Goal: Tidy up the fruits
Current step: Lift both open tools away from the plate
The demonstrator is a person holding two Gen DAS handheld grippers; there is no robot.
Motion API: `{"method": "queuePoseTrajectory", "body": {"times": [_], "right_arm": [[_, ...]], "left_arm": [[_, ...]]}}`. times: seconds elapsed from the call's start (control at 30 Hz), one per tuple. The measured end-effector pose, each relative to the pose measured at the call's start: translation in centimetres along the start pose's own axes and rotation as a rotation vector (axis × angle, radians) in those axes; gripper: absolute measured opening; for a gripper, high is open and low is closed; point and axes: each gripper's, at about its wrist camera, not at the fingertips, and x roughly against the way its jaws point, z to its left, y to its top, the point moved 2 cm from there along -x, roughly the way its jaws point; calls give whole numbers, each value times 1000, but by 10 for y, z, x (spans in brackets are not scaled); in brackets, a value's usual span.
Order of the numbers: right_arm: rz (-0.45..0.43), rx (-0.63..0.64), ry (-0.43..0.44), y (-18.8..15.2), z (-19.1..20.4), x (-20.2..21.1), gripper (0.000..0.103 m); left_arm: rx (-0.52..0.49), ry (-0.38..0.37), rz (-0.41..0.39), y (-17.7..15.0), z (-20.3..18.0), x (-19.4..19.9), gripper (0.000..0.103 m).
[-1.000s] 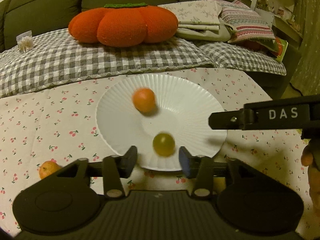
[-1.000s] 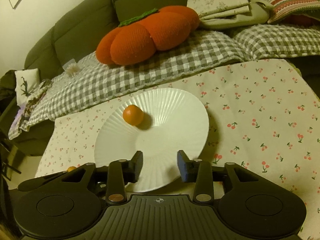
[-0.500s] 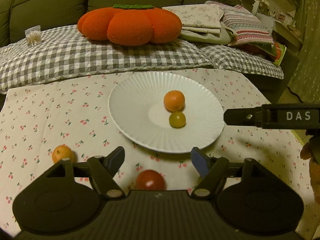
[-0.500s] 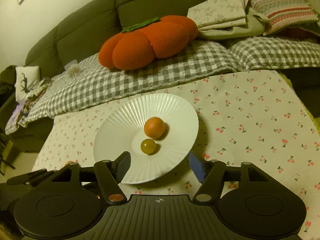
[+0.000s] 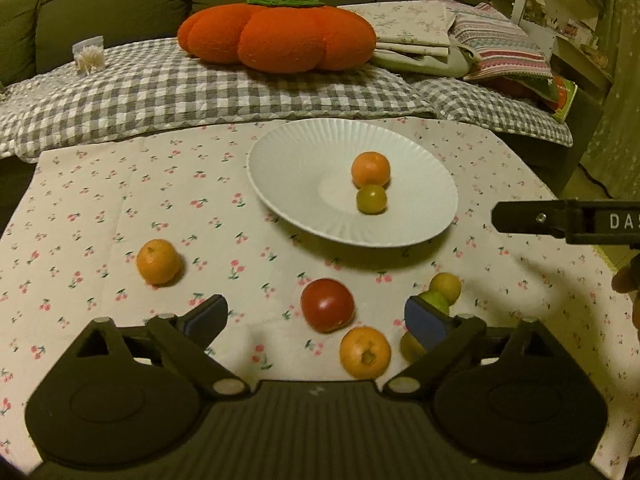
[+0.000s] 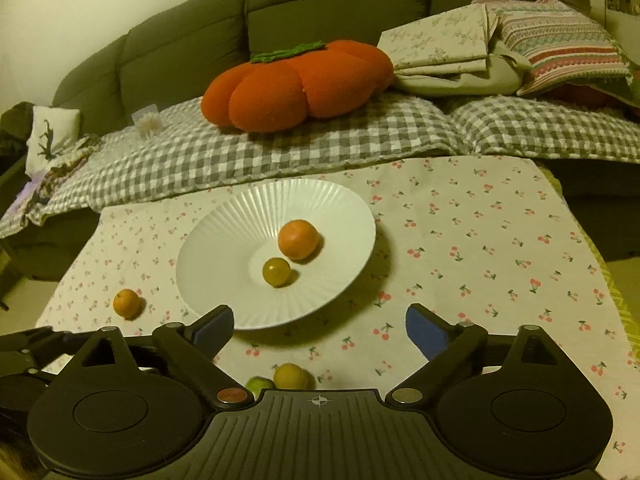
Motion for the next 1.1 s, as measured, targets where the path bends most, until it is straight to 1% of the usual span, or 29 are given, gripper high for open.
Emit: {"method": "queuePoseTrajectory", "body": {"times": [0.1, 0.27, 0.53, 0.7, 0.97, 1.1], "right_arm": [[3, 18, -10, -6, 1, 2, 97], [7, 43, -15, -15, 3, 6, 98], [19, 70, -10, -28, 9, 8, 99], [7, 86, -5, -40, 14, 11, 99], [41, 109, -13, -58, 18, 12, 100], [57, 119, -22, -65, 17, 11, 100]], "left_arm": [[-1, 13, 1, -4, 4, 4, 98], [10, 8, 11, -13, 12, 11, 98], [2, 20, 14, -28, 20, 22, 99], [8, 26, 29, -38, 26, 26, 99], [-5, 32, 36, -55, 30, 32, 99], [-27, 18, 48, -62, 27, 35, 99]]}}
